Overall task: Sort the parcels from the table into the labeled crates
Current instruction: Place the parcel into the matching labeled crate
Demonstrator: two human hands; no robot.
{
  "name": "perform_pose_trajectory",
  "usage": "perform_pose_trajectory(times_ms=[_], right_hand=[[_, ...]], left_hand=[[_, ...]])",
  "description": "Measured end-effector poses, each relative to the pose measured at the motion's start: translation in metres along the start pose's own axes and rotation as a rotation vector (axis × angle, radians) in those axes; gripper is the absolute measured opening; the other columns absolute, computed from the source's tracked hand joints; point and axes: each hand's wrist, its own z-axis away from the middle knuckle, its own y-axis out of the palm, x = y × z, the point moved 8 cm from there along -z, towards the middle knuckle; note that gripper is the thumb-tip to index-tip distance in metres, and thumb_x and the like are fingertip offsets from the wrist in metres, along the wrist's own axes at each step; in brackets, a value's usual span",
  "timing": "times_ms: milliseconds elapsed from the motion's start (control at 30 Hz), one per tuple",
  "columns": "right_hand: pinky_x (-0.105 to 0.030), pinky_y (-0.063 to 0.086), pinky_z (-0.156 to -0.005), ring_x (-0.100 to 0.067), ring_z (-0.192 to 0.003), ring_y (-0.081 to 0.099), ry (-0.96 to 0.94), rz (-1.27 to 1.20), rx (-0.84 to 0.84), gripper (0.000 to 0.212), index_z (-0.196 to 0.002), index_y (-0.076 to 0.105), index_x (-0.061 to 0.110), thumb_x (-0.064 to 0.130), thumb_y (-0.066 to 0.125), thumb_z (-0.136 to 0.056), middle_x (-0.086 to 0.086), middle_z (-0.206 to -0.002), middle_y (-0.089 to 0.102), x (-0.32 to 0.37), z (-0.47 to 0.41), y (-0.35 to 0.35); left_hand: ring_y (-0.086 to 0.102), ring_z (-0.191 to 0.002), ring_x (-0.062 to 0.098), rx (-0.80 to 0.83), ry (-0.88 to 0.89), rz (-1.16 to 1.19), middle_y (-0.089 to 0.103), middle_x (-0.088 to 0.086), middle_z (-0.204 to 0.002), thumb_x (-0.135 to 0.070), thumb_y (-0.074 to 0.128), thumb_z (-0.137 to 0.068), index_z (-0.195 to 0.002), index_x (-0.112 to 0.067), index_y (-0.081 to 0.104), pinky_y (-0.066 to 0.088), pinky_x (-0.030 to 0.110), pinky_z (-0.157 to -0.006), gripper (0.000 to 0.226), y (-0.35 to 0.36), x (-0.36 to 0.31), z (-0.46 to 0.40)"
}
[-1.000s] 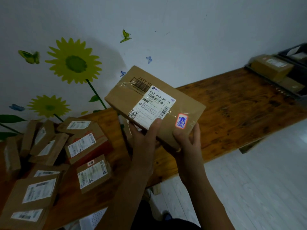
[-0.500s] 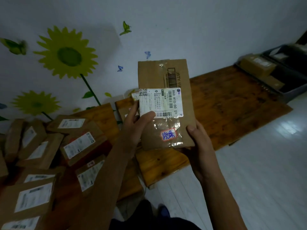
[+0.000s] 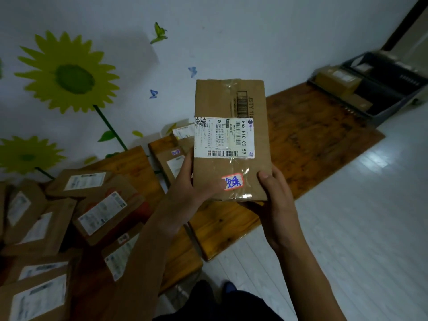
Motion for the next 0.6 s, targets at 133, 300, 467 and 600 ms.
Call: perform_pose_trajectory(times_ms=[133, 300, 467, 600], right_hand=[[-0.041, 0.061, -0.087, -0.024, -0.108, 0.071, 0.019, 0.009, -0.021, 0.063, -0.141, 0.051, 0.028, 0.045, 0.066, -0.082, -0.003, -0.121, 0.072, -0.008, 0.003, -0.01], [-0.043, 0.058, -0.093, -0.021, -0.107, 0.072, 0.006, 0.075, -0.113, 0.075, -0.139, 0.052, 0.029, 0.054, 0.072, -0.071, 0.0, -0.118, 0.073, 0.001, -0.003, -0.051], [-0.036, 0.059, -0.091, -0.016, -0.105, 0.072, 0.005, 0.135, -0.297, 0.067, -0.135, 0.05, 0.034, 0.063, 0.072, -0.079, 0.0, -0.124, 0.069, 0.018, -0.013, -0.121], [-0.036, 0.062, -0.082, -0.018, -0.099, 0.074, -0.017, 0.085, -0.466, 0.077, -0.141, 0.045, 0.036, 0.06, 0.066, -0.071, -0.003, -0.122, 0.07, 0.039, -0.017, -0.2]], left_hand=[[0.065, -0.089, -0.012, -0.045, -0.064, 0.006, 0.062, -0.02, -0.113, -0.038, 0.066, -0.089, -0.12, -0.058, 0.043, 0.051, 0.009, -0.06, 0.043, 0.003, 0.014, -0.006], [0.067, -0.087, -0.007, -0.03, -0.058, 0.028, 0.064, -0.02, -0.109, -0.059, 0.054, -0.084, -0.118, -0.054, 0.049, 0.055, 0.015, -0.061, 0.036, 0.037, 0.01, -0.038], [0.072, -0.087, 0.005, 0.116, -0.084, -0.005, 0.069, -0.009, -0.113, -0.054, 0.054, -0.09, -0.127, -0.043, 0.051, 0.058, 0.021, -0.064, 0.039, 0.115, 0.012, -0.082], [0.073, -0.086, 0.009, 0.29, -0.085, -0.071, 0.069, -0.007, -0.115, -0.052, 0.054, -0.091, -0.13, -0.036, 0.05, 0.055, 0.017, -0.06, 0.042, 0.212, 0.005, -0.114]])
